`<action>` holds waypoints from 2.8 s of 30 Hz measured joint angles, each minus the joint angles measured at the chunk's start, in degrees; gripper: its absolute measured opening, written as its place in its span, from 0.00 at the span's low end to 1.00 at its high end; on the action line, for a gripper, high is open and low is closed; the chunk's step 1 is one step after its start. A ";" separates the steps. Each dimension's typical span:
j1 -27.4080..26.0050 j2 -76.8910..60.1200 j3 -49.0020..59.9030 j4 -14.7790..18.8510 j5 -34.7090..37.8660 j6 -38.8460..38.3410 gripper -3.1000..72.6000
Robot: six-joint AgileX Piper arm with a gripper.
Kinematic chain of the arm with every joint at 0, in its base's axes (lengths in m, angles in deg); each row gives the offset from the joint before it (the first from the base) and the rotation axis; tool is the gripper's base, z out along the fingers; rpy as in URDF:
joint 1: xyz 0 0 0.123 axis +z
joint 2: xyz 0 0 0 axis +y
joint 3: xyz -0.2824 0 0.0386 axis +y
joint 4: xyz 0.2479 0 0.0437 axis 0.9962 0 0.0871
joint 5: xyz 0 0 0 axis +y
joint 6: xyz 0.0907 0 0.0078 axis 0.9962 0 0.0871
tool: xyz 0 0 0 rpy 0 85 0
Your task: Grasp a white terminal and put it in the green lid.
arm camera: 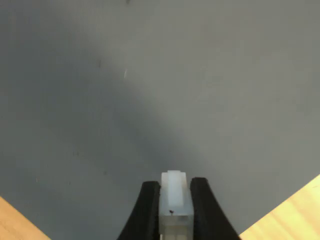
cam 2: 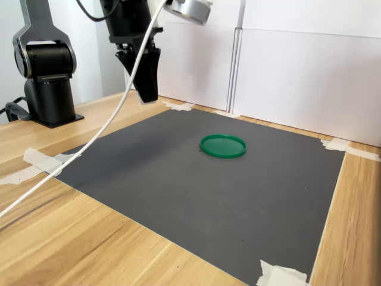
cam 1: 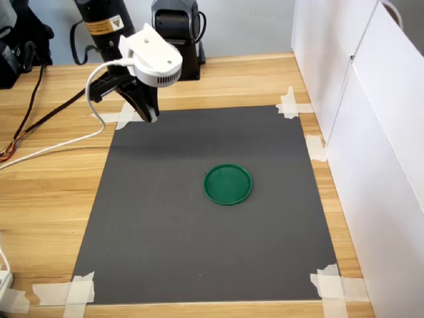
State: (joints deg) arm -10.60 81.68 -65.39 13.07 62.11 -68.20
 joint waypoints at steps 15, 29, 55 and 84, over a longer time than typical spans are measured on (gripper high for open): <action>17.27 2.77 -5.84 -6.40 1.65 14.12 0.20; 26.97 12.80 -5.95 -13.86 -6.43 21.15 0.20; 26.97 21.69 -5.95 -9.53 -13.45 13.36 0.57; 17.92 13.76 -5.95 -9.55 -8.18 12.65 0.02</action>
State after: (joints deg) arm 7.32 95.44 -71.34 3.53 53.93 -55.55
